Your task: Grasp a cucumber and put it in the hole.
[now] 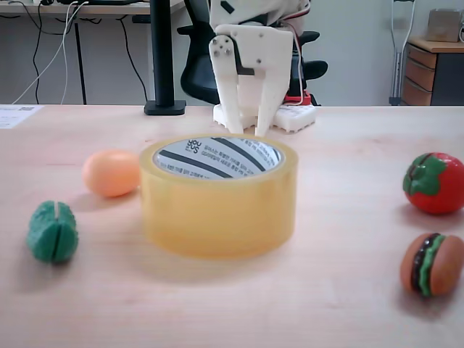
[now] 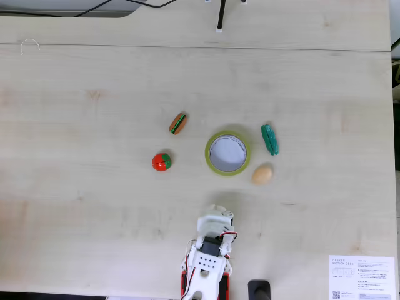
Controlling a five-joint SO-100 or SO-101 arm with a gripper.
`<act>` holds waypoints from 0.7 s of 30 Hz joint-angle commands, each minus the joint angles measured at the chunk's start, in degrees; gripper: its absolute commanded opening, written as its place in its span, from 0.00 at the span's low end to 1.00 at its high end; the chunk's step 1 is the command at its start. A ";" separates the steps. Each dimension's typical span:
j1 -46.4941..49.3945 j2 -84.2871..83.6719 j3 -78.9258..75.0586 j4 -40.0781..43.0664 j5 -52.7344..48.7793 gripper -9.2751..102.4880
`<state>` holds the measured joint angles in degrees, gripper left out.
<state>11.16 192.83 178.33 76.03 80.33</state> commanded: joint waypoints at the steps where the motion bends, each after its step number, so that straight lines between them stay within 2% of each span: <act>1: -0.18 0.26 -3.25 -12.04 19.42 0.08; 4: 2.11 0.26 -5.19 -25.58 16.88 0.08; 7: 5.01 0.18 -10.20 -31.55 10.99 0.08; 10: 7.38 -5.54 -18.46 -31.82 5.80 0.08; 17: 7.73 -37.35 -50.36 -29.18 1.67 0.08; 21: 9.40 -48.87 -60.03 -29.18 -9.67 0.08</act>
<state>19.69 152.67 130.87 47.55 77.96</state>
